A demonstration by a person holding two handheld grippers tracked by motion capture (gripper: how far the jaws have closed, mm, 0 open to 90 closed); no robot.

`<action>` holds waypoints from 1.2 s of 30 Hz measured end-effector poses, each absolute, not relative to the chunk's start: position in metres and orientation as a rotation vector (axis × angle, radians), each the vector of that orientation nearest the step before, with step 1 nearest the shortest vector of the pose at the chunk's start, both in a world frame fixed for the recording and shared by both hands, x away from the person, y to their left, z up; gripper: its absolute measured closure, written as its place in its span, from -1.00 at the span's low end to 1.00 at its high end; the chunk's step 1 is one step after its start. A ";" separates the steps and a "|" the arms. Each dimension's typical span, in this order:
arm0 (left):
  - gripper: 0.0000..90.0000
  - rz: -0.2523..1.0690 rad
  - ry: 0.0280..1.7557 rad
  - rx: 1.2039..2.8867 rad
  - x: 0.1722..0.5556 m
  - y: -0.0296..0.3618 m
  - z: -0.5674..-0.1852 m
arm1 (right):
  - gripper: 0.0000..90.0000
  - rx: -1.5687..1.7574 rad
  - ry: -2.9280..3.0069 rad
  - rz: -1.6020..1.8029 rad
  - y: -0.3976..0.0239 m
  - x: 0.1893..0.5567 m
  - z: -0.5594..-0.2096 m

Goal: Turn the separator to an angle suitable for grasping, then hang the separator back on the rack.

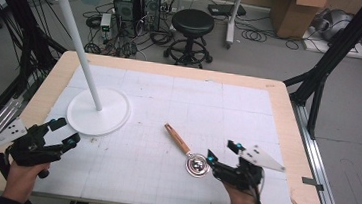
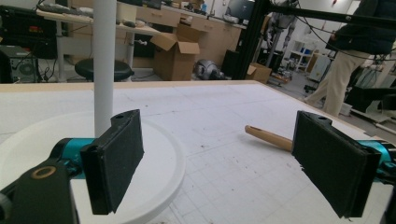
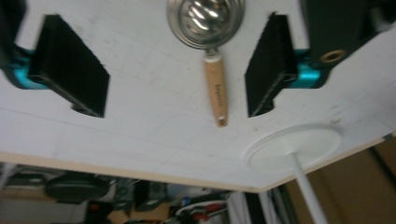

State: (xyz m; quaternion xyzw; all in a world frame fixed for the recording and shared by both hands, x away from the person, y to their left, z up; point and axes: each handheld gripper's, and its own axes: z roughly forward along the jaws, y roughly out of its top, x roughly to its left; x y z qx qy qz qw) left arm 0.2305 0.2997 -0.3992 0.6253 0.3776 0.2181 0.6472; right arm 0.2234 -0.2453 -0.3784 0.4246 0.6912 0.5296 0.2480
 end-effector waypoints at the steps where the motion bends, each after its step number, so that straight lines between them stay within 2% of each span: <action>1: -0.62 0.495 0.858 1.421 0.230 0.300 -0.399 | -0.61 1.152 1.860 1.440 -0.253 0.218 -0.377; 5: -0.62 0.503 0.845 1.426 0.231 0.300 -0.398 | -0.65 1.148 1.795 1.442 -0.286 0.200 -0.379; 12: -0.62 0.497 0.857 1.410 0.231 0.303 -0.399 | -0.65 1.191 1.708 1.476 -0.301 0.200 -0.376; 30: -0.62 0.495 0.853 1.413 0.230 0.301 -0.399 | -0.65 1.171 1.741 1.445 -0.291 0.203 -0.376; 36: -0.62 0.489 0.853 1.416 0.231 0.301 -0.400 | -0.65 1.162 1.806 1.436 -0.275 0.218 -0.376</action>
